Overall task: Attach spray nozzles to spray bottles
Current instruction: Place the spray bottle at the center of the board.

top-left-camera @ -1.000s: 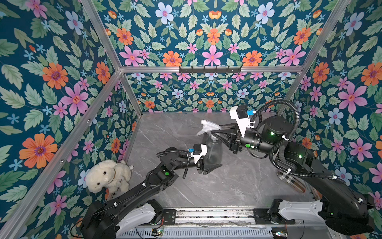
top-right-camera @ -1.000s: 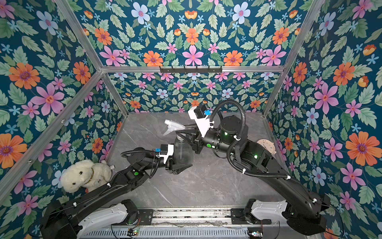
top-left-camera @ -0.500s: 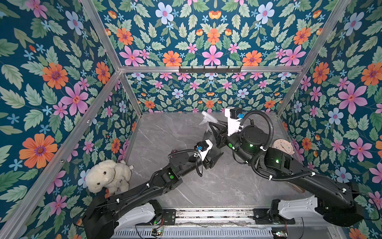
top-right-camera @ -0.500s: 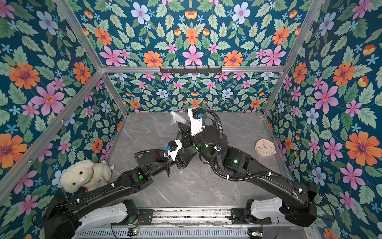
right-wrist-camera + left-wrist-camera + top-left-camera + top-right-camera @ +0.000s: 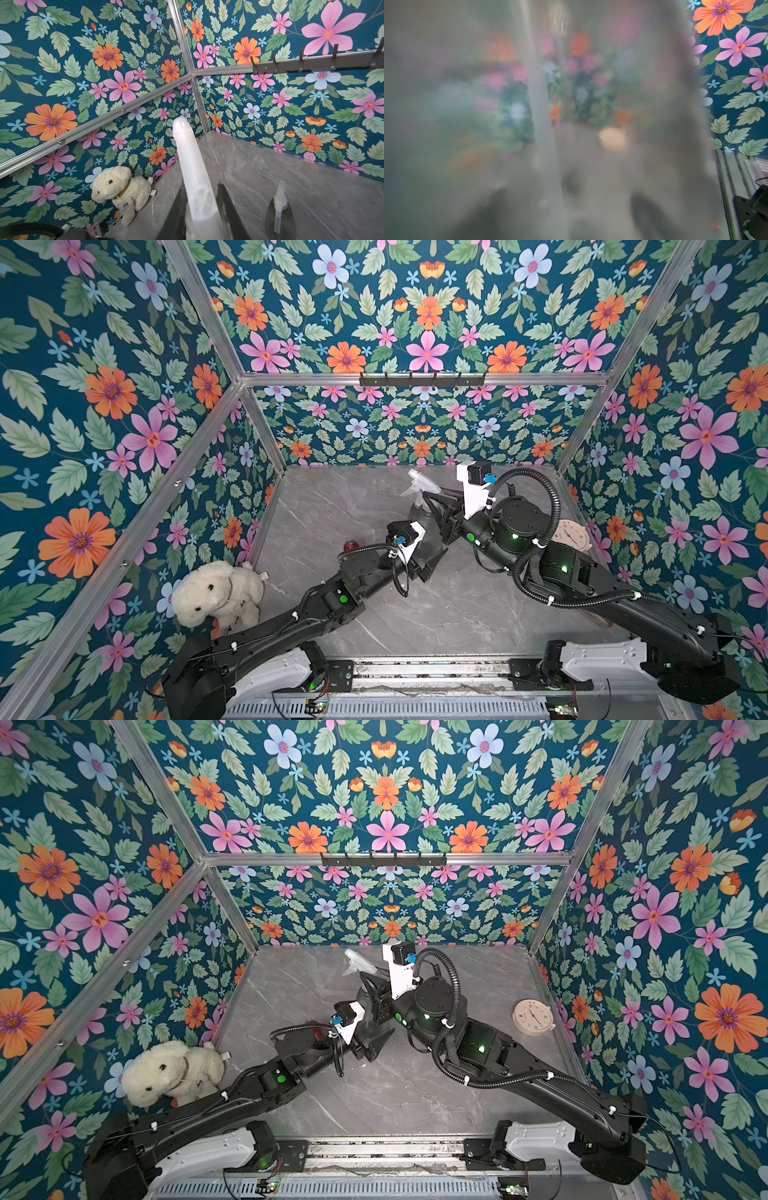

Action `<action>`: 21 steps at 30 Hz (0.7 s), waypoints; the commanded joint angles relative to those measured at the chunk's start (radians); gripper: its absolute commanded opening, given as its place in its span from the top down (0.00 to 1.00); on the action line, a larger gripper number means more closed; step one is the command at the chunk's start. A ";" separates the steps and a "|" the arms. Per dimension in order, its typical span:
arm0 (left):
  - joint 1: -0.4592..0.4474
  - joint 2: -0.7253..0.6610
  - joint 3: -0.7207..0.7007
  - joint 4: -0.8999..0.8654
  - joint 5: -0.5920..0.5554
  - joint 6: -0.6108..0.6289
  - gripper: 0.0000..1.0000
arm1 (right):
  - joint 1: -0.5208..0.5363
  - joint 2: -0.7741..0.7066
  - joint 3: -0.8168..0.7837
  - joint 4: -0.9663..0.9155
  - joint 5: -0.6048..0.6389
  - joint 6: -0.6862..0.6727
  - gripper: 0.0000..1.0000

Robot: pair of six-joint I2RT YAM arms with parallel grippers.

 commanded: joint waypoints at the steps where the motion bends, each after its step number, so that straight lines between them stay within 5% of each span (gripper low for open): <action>1: 0.001 -0.008 0.001 0.151 -0.056 -0.023 0.00 | 0.000 -0.009 -0.031 -0.132 -0.107 0.030 1.00; 21: 0.001 -0.117 -0.090 0.111 -0.049 -0.061 0.00 | -0.368 -0.125 -0.354 0.101 -0.071 -0.004 1.00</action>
